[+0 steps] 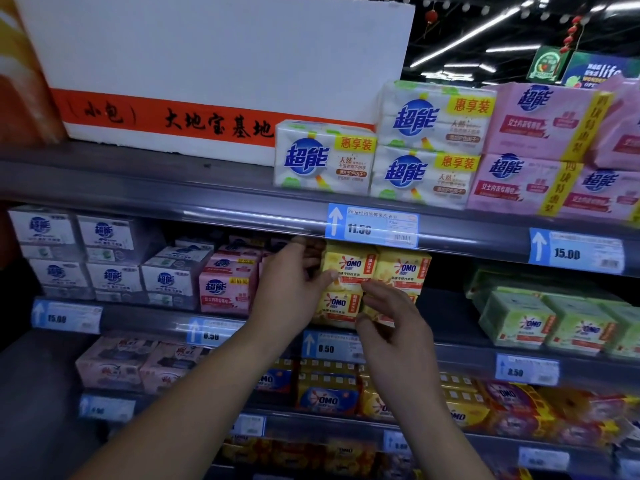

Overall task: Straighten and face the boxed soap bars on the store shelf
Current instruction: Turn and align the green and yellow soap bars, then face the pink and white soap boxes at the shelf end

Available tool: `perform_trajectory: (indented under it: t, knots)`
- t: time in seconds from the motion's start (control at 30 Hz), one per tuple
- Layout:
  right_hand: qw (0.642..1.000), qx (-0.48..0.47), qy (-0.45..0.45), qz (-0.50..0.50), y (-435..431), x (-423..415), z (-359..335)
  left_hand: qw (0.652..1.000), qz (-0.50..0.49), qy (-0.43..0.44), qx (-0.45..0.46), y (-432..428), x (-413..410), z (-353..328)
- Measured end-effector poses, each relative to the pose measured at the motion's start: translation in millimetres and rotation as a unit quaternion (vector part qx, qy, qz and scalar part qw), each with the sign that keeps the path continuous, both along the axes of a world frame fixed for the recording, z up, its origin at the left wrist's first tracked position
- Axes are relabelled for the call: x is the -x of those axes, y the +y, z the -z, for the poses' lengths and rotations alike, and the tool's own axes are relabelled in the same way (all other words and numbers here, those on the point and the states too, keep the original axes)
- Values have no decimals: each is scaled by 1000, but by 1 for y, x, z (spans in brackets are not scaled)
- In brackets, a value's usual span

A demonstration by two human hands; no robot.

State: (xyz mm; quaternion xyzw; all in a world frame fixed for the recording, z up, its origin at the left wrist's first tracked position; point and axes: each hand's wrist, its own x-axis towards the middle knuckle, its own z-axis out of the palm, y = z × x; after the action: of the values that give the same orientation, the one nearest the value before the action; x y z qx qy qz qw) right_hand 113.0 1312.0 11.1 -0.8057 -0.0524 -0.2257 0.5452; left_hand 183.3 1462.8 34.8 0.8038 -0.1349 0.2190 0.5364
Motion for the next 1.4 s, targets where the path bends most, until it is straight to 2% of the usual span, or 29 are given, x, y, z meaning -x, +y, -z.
perform_trajectory:
  t: [0.13,0.3,0.47,0.57,0.97,1.13,1.2,1.27,1.4]
  knots:
    - [1000,2,-12,-5,0,-1,1,1000,13,3,-25,9,0,-2]
    - [999,-24,-38,3,7,-2,2,1000,3,21,3,59,7,-7]
    - [998,-36,-49,-14,24,-3,5,980,-80,12,-180,95,11,-2]
    - [998,-50,-29,-33,35,-3,9,969,-83,36,-232,98,9,1]
    - [998,-54,12,-36,47,-6,18,967,-86,-49,-234,91,-2,12]
    - [998,-37,32,-36,47,-12,19,985,-26,-37,-169,91,7,9]
    - [998,-46,19,-43,48,-15,16,997,29,0,-72,95,14,7]
    - [997,-56,-2,-61,50,-16,13,994,95,29,38,101,22,4]
    - [982,-93,6,-167,56,-10,7,980,136,42,139,111,40,-1]
